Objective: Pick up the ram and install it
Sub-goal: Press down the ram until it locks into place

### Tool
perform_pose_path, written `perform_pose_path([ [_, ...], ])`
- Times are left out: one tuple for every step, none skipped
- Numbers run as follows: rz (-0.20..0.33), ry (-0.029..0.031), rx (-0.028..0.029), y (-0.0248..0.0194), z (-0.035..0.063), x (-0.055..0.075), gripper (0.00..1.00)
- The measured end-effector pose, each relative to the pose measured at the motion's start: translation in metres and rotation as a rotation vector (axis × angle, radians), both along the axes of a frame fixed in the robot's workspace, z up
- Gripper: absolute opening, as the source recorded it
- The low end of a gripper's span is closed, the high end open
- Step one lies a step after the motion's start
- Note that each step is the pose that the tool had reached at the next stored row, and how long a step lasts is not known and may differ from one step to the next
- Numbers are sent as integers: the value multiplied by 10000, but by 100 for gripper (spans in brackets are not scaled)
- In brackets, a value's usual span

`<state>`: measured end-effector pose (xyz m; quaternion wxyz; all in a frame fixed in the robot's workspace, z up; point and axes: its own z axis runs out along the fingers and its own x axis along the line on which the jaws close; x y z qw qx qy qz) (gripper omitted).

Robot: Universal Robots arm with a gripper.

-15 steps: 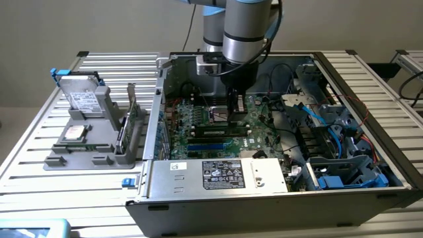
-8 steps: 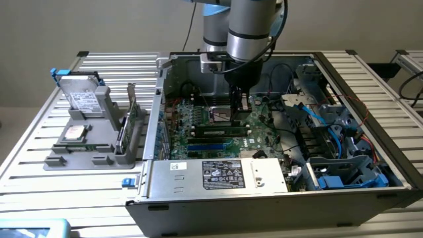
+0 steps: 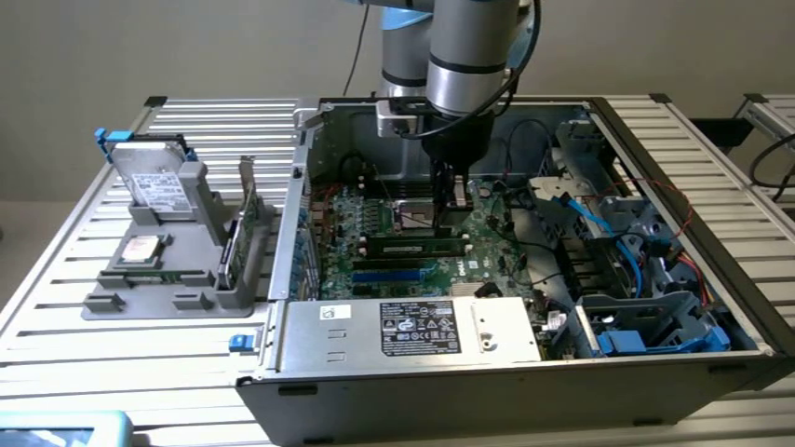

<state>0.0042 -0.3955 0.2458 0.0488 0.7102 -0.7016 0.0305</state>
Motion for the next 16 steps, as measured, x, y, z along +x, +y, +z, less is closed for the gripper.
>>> perform_pose_path([
  [0,0,-1,0,0,0,28],
  [0,0,-1,0,0,0,28],
  [0,0,-1,0,0,0,28],
  [0,0,0,0,0,0,26],
  [0,0,-1,0,0,0,19],
  [0,0,0,0,0,0,19],
  [0,0,-1,0,0,0,13],
  [0,0,0,0,0,0,11],
  [0,0,0,0,0,0,11],
  [0,0,0,0,0,0,11],
  [1,2,-3,3,0,0,11],
  [1,1,-23,12,-2,0,11],
  [1,-3,-65,24,-5,2,11],
  [0,-31,-113,36,-6,3,11],
  [1,-63,-170,49,-8,6,11],
  [0,-106,-212,64,-10,8,11],
])
